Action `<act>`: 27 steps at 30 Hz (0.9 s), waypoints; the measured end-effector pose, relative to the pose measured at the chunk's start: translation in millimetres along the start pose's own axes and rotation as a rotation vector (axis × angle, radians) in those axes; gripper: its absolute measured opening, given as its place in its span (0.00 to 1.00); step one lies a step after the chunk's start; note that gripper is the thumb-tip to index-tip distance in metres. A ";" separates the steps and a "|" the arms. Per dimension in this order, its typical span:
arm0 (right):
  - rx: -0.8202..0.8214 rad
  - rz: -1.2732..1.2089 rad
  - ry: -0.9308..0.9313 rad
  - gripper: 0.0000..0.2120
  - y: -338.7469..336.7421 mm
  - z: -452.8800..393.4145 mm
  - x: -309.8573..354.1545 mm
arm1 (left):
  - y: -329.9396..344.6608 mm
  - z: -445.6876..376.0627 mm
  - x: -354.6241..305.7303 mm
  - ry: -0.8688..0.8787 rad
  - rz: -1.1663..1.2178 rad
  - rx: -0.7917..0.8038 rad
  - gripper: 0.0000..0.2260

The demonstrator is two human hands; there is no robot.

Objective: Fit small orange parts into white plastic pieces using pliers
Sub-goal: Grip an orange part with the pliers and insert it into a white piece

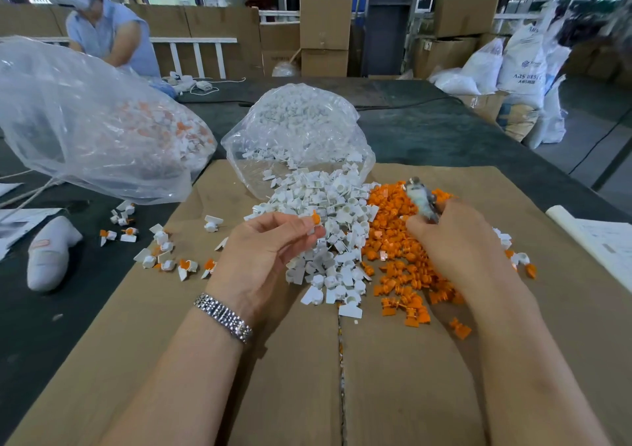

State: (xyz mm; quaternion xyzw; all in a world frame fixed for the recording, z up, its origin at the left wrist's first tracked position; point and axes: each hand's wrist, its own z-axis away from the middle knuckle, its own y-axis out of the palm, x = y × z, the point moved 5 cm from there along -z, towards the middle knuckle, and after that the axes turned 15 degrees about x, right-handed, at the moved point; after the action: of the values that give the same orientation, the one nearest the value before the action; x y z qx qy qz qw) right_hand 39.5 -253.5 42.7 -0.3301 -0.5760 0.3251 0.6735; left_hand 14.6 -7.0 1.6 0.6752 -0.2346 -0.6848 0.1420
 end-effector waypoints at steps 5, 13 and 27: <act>0.364 -0.256 -0.176 0.06 15.2 11.8 33.5 | 6.4 1.3 -0.4 0.029 -0.104 -0.002 0.07; 0.227 -0.362 -0.348 0.20 45.3 20.4 65.4 | 15.3 8.4 4.5 0.062 -0.182 -0.032 0.03; 0.103 -0.323 -0.420 0.17 53.4 22.9 69.7 | 13.5 8.8 7.4 0.058 -0.290 -0.081 0.04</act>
State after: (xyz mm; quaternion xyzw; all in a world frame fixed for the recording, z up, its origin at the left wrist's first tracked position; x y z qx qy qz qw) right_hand 22.4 -164.4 40.8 -0.1248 -0.7309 0.3036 0.5983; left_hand 3.9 -21.1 2.1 0.7150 -0.1027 -0.6874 0.0754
